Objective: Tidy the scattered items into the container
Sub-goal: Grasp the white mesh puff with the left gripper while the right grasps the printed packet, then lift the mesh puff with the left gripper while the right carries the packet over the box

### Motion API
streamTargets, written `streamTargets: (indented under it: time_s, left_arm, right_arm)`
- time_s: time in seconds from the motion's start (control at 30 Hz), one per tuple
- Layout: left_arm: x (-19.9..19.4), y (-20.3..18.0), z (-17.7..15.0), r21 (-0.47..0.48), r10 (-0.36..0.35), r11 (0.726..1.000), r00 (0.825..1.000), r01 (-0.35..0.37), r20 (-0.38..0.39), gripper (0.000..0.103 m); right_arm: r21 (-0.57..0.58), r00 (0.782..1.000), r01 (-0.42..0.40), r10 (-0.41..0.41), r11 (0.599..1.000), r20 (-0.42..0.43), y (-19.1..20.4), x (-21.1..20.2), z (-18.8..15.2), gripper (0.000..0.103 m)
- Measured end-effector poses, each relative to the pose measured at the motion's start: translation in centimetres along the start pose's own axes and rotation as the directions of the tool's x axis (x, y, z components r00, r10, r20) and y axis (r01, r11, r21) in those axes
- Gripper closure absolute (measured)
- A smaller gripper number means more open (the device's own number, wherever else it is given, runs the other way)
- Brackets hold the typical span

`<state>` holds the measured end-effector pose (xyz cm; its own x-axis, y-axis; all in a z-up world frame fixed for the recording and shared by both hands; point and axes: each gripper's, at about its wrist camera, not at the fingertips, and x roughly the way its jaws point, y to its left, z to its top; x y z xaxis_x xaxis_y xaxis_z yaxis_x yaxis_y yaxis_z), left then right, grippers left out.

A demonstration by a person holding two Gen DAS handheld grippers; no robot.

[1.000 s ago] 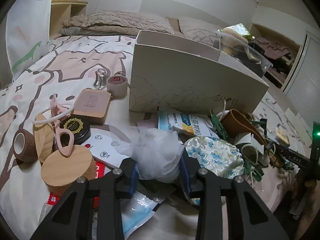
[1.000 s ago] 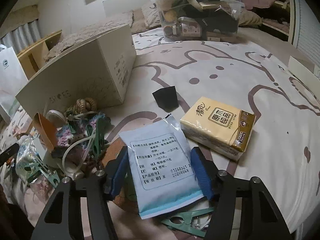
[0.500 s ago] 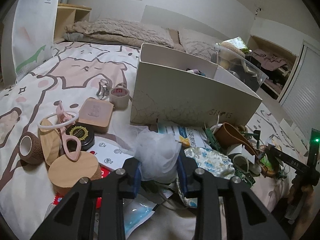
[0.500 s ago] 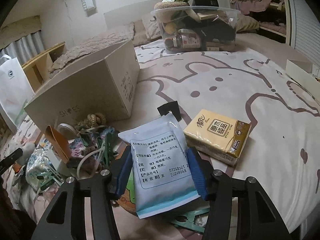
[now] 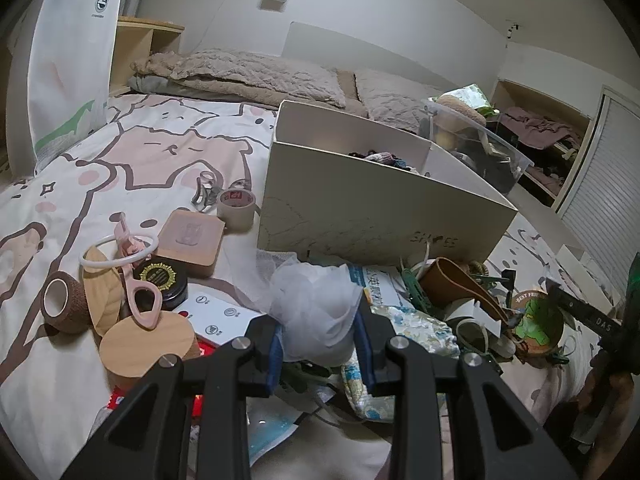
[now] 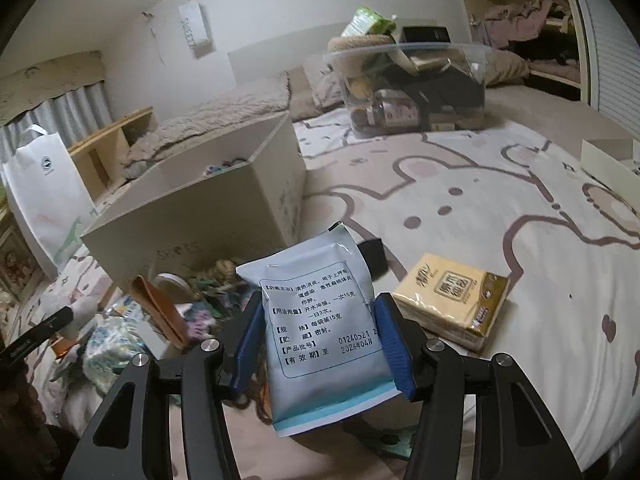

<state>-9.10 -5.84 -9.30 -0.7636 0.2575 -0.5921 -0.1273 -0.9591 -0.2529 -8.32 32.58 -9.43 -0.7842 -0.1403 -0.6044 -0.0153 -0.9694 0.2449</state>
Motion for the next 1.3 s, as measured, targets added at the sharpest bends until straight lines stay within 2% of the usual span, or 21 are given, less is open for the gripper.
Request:
streamTargets:
  time_s: [0.17,0.47,0.6,0.9,1.3]
  left_arm:
    - [-0.5,-0.2,0.1,-0.001,-0.01,1.0,1.0,0.01,0.018,0.073]
    - [-1.5,-1.0,0.3,0.011,-0.038,0.999,0.998,0.038,0.042,0.073]
    - [-1.9,-1.8,0.4,0.023,-0.056,0.998,0.997,0.054,0.053,0.073]
    - [-3.0,-3.2,0.7,0.053,-0.092,0.995,0.993,0.088,0.079,0.073]
    - [-3.5,-4.0,1.0,0.067,-0.112,0.992,0.989,0.105,0.099,0.073]
  right_arm:
    - [-0.008,0.999,-0.024,0.024,1.0,0.025,0.7,-0.5,0.2,0.047]
    - [-0.039,0.992,-0.112,0.114,0.993,0.056,2.6,-2.0,0.3,0.047]
    - [-0.045,0.98,-0.194,0.196,0.98,0.046,3.8,-2.4,0.5,0.047]
    - [-0.098,0.968,-0.249,0.251,0.964,0.01,7.0,-1.9,-0.1,0.047]
    - [-0.126,0.945,-0.323,0.326,0.938,0.007,9.8,-2.6,0.4,0.047]
